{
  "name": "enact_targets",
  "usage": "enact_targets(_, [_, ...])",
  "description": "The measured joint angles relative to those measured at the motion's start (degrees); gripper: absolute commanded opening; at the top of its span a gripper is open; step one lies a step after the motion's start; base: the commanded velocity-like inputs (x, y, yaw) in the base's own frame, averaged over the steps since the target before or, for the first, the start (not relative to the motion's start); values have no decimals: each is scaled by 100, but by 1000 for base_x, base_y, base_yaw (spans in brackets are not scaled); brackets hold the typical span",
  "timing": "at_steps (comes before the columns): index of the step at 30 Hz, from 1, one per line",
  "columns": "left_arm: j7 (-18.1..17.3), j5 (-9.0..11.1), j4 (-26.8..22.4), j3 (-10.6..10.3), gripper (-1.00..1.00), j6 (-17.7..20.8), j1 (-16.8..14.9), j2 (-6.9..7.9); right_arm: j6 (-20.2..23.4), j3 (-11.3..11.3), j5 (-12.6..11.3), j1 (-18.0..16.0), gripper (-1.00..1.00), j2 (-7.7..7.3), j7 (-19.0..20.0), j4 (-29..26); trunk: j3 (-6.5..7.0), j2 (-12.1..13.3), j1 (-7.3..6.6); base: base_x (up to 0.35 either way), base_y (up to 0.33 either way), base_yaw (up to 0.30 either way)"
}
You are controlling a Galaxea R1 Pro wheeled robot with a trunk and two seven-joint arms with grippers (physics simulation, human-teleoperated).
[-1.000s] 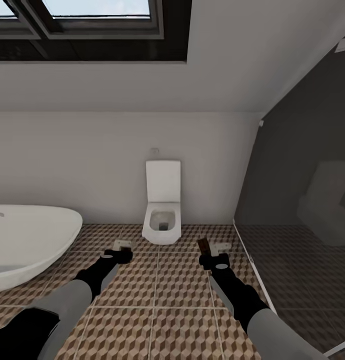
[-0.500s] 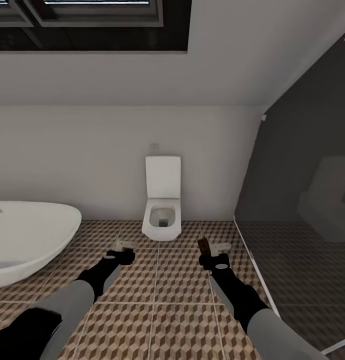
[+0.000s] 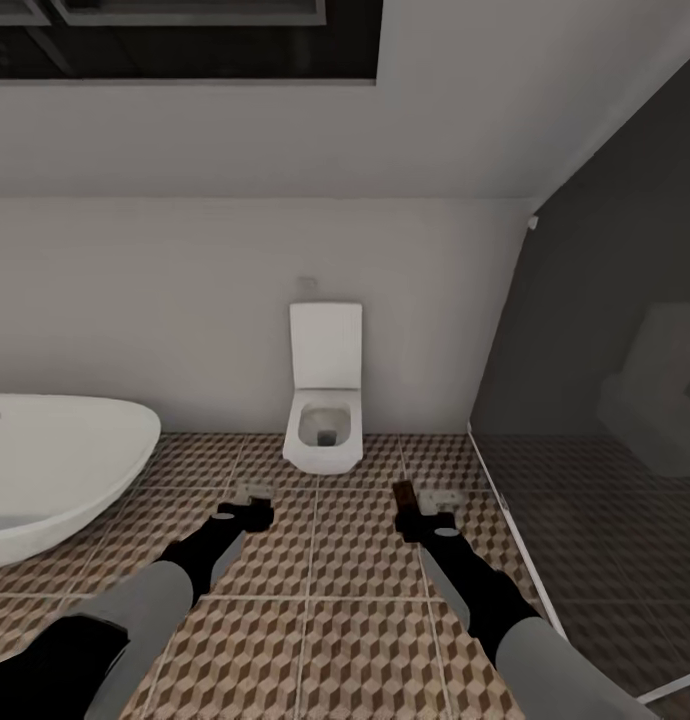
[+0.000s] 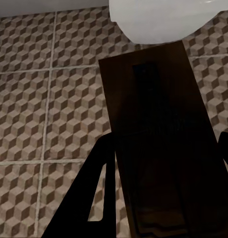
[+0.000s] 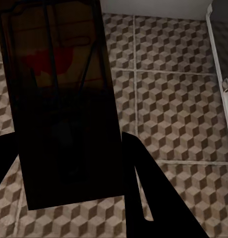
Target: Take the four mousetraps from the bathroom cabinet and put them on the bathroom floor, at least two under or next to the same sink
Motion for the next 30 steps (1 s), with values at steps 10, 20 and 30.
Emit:
enact_targets(10, [1, 0, 107, -1, -100, -8, 0, -11, 10, 0, -197, 0, -100, -8, 11, 0, -273, -402, 220, 0, 0, 0])
enact_targets(20, [1, 0, 118, -1, -100, -9, -1, -11, 18, 0, -199, 0, -100, -8, 8, 0, -546, -804, 440, 0, 0, 0])
enact_targets(30, [1, 0, 122, -1, -100, -9, -1, -21, 19, 0, -199, -1, -100, -8, 3, 0, -819, -1206, 660, 0, 0, 0])
